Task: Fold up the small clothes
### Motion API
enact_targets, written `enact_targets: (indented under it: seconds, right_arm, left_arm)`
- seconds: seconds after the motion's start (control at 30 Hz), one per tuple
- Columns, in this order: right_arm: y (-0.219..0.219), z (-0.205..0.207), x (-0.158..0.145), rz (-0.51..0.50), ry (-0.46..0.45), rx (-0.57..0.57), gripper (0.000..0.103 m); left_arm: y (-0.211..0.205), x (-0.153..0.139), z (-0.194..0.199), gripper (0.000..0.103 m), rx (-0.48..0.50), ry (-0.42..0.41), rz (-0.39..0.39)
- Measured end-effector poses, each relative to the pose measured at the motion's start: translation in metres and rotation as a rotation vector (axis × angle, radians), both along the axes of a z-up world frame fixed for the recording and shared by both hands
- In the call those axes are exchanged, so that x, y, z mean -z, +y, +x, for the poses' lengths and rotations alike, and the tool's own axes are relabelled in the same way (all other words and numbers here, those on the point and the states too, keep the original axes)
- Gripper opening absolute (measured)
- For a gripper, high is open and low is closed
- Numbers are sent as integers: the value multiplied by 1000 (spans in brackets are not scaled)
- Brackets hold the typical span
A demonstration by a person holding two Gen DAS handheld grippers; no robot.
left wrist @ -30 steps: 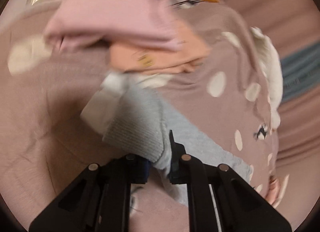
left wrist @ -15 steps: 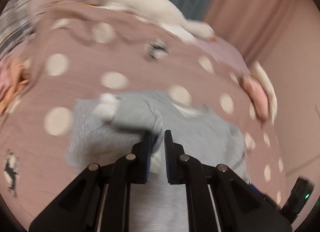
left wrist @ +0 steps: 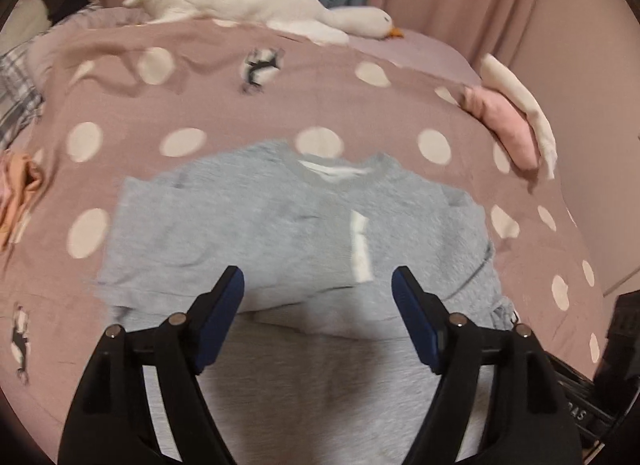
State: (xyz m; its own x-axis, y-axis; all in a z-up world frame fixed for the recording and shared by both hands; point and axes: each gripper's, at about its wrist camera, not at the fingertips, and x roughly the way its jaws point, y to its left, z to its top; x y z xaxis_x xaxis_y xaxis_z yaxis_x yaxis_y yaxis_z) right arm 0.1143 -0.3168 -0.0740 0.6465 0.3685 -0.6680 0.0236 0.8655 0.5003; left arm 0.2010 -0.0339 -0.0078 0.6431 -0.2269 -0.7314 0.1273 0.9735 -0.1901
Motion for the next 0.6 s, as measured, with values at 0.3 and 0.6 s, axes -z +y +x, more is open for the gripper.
enact_targets:
  seconds: [0.3, 0.6]
  right_arm:
    - [64, 72, 33, 234, 107, -96, 46]
    - [84, 112, 64, 387, 190, -23, 46]
  left_arm:
    - [75, 15, -24, 83, -95, 8, 89]
    - [136, 35, -33, 83, -205, 47, 109]
